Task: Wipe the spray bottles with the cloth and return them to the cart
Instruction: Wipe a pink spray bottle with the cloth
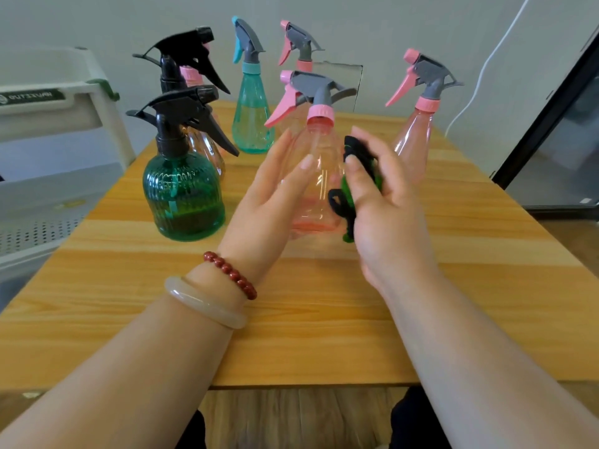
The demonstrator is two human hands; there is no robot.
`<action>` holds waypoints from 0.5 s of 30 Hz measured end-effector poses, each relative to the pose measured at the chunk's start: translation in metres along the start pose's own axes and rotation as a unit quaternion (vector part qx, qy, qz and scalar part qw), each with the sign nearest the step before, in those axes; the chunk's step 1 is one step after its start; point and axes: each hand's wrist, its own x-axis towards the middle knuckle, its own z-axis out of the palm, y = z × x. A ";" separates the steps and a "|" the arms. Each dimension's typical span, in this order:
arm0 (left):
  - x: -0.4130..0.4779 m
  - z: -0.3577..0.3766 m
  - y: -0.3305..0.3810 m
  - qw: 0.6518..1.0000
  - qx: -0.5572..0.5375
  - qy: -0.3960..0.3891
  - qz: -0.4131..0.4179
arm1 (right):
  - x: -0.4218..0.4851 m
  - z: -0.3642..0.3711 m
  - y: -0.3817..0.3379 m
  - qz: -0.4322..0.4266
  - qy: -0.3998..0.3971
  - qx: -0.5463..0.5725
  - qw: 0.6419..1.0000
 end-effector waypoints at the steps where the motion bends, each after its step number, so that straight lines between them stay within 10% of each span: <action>1: 0.001 -0.001 0.000 1.000 -0.007 0.000 0.001 | -0.002 0.001 0.001 -0.038 -0.020 -0.047 0.998; 7: 0.004 -0.012 0.003 0.998 -0.041 0.027 0.037 | -0.006 0.005 0.004 -0.312 -0.165 -0.245 0.903; 15: -0.006 0.006 0.001 0.997 0.038 -0.047 0.055 | 0.009 -0.014 -0.011 -0.187 -0.002 -0.224 0.957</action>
